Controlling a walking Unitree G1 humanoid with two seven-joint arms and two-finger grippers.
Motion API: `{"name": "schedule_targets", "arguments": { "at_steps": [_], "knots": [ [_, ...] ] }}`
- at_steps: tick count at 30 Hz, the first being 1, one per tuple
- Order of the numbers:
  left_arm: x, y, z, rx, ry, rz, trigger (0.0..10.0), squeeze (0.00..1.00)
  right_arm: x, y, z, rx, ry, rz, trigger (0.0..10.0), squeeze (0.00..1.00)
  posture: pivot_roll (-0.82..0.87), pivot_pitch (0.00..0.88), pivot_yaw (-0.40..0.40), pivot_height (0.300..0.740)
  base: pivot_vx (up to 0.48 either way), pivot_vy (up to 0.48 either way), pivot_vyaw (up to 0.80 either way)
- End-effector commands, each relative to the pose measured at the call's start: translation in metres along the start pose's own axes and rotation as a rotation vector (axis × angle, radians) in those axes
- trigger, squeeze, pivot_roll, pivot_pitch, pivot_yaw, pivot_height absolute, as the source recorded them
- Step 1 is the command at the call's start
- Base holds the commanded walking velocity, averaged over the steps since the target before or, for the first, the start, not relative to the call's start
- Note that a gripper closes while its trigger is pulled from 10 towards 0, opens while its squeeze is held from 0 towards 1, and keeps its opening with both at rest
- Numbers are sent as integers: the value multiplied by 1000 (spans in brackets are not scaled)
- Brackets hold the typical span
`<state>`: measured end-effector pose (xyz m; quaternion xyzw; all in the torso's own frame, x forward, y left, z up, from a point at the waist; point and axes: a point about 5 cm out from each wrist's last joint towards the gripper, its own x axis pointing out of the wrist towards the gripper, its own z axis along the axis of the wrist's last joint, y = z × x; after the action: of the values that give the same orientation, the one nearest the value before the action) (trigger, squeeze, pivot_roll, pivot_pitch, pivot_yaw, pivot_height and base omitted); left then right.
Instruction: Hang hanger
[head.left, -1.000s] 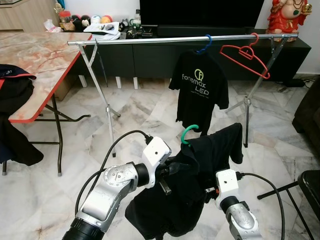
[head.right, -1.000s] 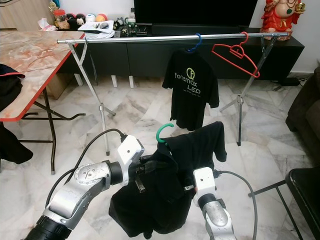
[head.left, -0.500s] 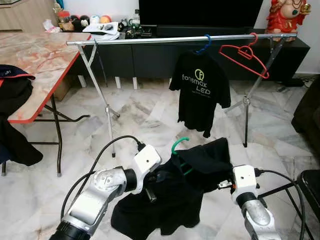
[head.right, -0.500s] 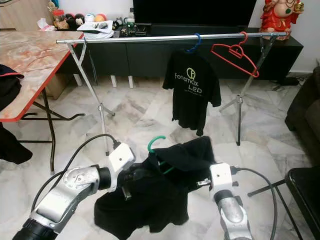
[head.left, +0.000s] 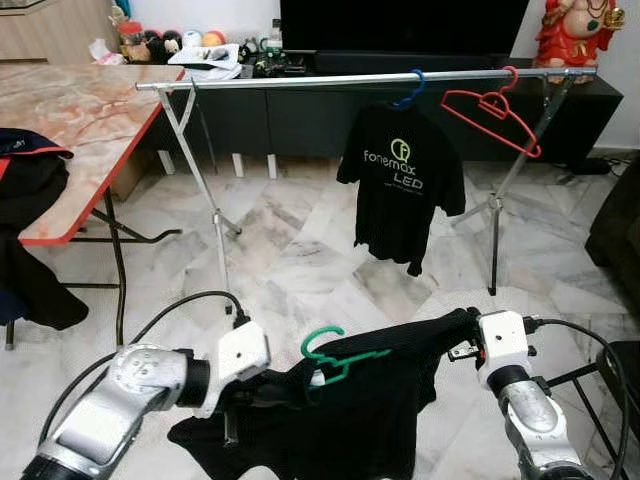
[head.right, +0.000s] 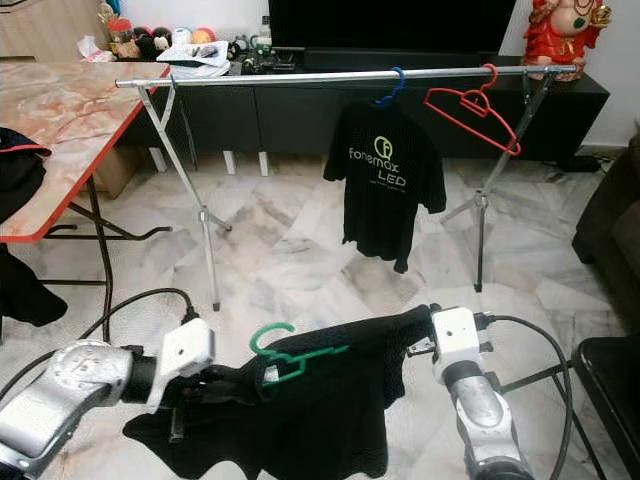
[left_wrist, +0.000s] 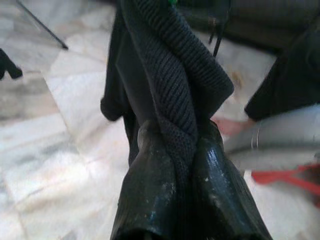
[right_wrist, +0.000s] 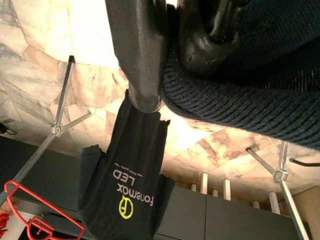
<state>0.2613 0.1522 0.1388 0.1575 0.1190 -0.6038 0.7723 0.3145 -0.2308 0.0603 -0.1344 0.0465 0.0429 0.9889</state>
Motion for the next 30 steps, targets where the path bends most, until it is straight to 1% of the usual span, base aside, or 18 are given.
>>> {"name": "schedule_targets", "arguments": {
  "at_steps": [1,3,4,8,10,11,12,13,14,15,16,18,19,21,22,24,28,30],
  "knots": [
    [-22,6,9,9,-83,19,10000,0,-5,-23,-4,-6,42,-67,0,0,-6,97,-6,740,0,0,0],
    [-26,6,10,6,-104,16,10000,0,-6,-23,-5,-8,48,-65,0,0,-6,99,-7,740,0,0,0],
    [-33,4,14,-13,-160,-12,10000,0,-6,-23,-7,-12,57,-61,0,0,-7,101,-7,740,0,0,0],
    [-44,-1,13,-4,-147,-62,10000,0,-7,-23,-8,-17,67,-57,0,0,-8,105,-9,740,0,0,0],
    [-47,-2,14,0,-148,-78,10000,0,-7,-23,-8,-19,68,-57,0,0,-8,106,-9,740,0,0,0],
    [-51,-1,11,-5,-88,-88,10000,0,-7,-24,-8,-22,71,-57,0,0,-10,107,-9,740,0,0,0],
    [-52,-1,9,-5,-54,-87,10000,0,-7,-24,-8,-24,72,-57,0,0,-10,107,-9,740,0,0,0],
    [-52,0,4,5,15,-79,10000,0,-7,-24,-8,-25,73,-57,0,0,-5,108,-8,740,0,0,0],
    [-53,2,-3,31,102,-66,10000,0,-6,-24,-8,-28,73,-57,0,0,-5,108,-8,740,0,0,0],
    [-53,3,-7,67,148,-61,10000,0,-6,-25,-8,-29,74,-58,0,0,0,106,-4,740,0,0,0],
    [-53,3,-6,65,132,-68,10000,0,-6,-25,-8,-30,74,-58,0,0,-5,106,-2,740,0,0,0],
    [-53,0,5,50,29,-92,10000,0,-6,-25,-7,-35,74,-59,0,0,-9,108,-3,740,0,0,0],
    [-54,-1,14,45,-38,-107,10000,0,-6,-25,-7,-40,74,-59,0,0,-7,107,-4,740,0,0,0],
    [-55,-2,23,39,-90,-139,10000,0,-5,-25,-7,-47,75,-53,0,0,-8,109,-3,740,0,0,0],
    [-55,-3,24,43,-97,-153,10000,0,-5,-25,-7,-51,77,-51,0,0,-8,109,-3,740,0,0,0],
    [-55,-6,34,45,-167,-198,10000,0,-5,-27,-7,-57,80,-52,0,0,-4,109,-1,740,0,0,0],
    [-59,-3,59,40,-421,-214,10000,0,-5,-25,-8,-51,87,-50,0,0,-4,110,4,740,0,0,0],
    [-58,-4,64,29,-478,-218,10000,0,-5,-22,-9,-48,89,-42,0,0,-5,110,4,740,0,0,0]
  ]
}}
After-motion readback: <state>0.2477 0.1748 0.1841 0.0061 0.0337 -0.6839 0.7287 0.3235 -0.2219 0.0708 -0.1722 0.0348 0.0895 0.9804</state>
